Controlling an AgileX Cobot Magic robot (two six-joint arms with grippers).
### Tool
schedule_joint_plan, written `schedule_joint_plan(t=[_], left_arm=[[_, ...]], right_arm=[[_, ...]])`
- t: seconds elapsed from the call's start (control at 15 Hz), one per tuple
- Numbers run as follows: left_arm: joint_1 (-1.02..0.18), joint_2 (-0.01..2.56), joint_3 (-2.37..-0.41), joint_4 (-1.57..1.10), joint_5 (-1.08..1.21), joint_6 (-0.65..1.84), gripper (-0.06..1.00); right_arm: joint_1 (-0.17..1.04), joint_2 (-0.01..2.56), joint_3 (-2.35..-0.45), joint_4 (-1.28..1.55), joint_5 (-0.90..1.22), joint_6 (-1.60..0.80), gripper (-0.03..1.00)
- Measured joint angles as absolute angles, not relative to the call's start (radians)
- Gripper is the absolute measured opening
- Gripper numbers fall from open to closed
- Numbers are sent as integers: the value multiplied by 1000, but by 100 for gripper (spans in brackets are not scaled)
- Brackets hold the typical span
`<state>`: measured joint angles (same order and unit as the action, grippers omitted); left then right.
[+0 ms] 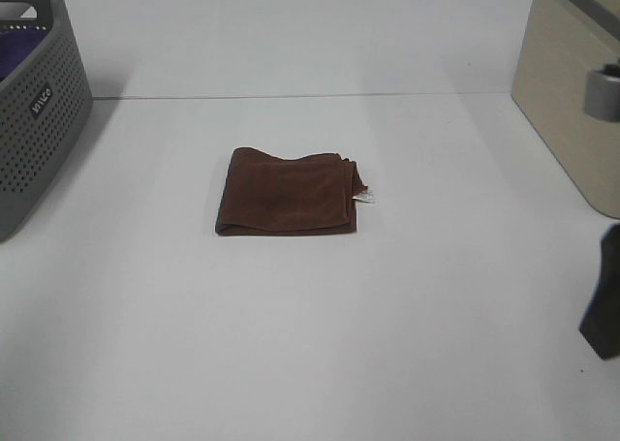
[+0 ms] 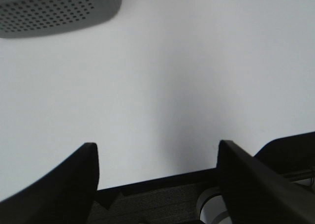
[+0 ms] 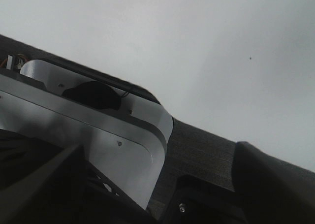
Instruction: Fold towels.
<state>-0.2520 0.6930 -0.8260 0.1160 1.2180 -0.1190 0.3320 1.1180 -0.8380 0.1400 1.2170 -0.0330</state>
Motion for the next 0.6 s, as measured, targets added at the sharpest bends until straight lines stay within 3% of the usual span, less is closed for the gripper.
schedule_joint_plan(t=[0.27, 0.6], left_arm=[[-252, 449, -609, 60, 1170, -120, 63], [-252, 383, -539, 25, 1128, -80, 63]], right_arm=[[332, 803, -659, 124, 1127, -33, 78], [332, 475, -530, 121, 1068, -34, 78]])
